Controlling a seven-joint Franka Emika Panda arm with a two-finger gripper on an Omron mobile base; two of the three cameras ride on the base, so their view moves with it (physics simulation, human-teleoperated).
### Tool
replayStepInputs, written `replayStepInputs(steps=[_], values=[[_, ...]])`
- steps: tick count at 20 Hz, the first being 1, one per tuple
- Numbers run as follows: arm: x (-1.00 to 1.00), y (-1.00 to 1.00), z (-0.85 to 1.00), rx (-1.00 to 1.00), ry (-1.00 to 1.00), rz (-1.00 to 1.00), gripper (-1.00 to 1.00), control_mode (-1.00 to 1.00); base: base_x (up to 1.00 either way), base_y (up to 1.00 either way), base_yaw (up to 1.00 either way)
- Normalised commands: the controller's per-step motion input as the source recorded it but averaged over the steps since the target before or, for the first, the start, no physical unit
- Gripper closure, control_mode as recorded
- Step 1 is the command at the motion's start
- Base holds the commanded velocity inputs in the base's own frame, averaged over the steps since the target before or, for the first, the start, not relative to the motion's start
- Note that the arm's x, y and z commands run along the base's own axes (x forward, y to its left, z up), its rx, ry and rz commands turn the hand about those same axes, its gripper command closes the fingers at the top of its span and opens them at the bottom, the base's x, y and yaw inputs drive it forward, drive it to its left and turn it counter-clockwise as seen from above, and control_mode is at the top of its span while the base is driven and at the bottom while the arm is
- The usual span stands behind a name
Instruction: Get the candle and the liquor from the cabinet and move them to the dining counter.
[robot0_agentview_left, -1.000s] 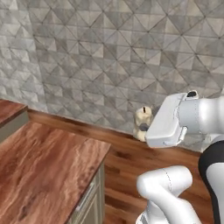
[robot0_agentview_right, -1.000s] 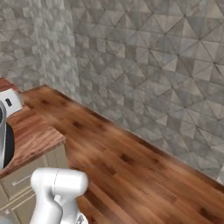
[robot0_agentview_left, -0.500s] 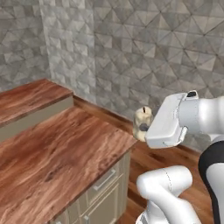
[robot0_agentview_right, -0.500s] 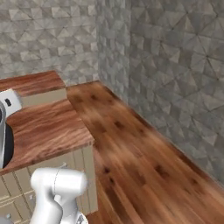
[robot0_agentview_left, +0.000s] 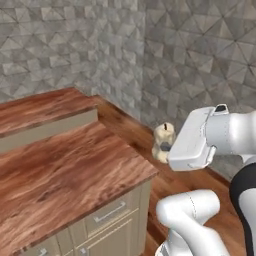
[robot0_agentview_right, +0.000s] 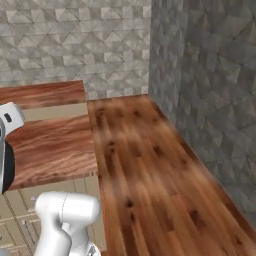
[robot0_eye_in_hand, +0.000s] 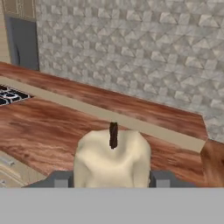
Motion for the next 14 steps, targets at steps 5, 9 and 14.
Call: replayStepInputs(steps=[5, 9, 14], values=[[0.0, 0.0, 0.0, 0.0, 0.0, 0.0, 1.0, 1.0, 0.37, -0.7, 0.38], [0.0, 0.0, 0.0, 0.0, 0.0, 0.0, 1.0, 1.0, 0.43, -0.69, 0.38], [0.0, 0.0, 0.0, 0.0, 0.0, 0.0, 1.0, 1.0, 0.54, -0.63, 0.38]])
